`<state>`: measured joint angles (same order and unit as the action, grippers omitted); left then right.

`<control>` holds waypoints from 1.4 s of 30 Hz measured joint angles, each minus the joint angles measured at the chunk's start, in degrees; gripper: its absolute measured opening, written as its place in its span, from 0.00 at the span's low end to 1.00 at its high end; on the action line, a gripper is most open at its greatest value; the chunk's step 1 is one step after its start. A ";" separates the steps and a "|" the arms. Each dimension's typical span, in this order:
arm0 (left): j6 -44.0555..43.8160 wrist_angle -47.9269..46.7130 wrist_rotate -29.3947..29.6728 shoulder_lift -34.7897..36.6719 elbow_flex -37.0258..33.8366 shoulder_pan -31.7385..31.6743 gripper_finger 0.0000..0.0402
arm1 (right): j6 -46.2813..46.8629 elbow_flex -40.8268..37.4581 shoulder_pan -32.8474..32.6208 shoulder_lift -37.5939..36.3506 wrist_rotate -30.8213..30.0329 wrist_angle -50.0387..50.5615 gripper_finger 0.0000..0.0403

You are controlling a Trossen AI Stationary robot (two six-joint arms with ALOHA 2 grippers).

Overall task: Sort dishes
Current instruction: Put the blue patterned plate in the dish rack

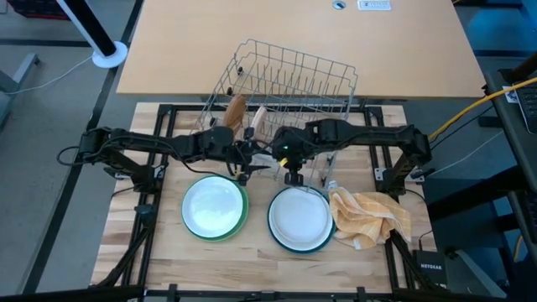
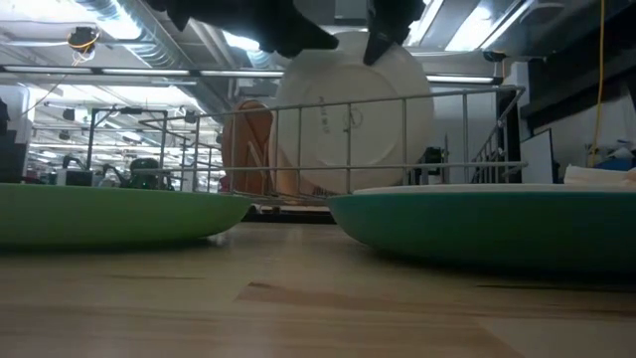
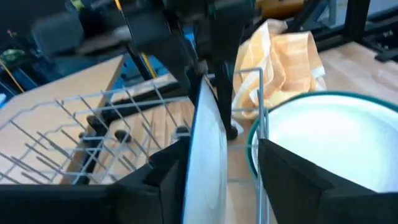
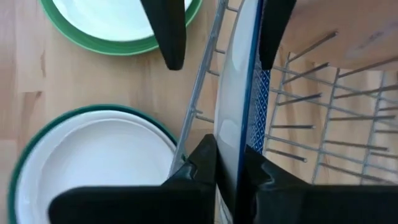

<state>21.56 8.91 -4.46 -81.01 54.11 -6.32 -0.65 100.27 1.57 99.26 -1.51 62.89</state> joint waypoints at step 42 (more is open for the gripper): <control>7.34 -2.01 -2.48 -0.26 -0.03 -1.41 0.08 | -1.36 7.74 -3.42 -0.04 -3.81 -0.69 0.23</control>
<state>28.91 6.91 -6.94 -81.28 54.08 -7.73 -2.01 108.01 -1.85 99.22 -5.32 62.21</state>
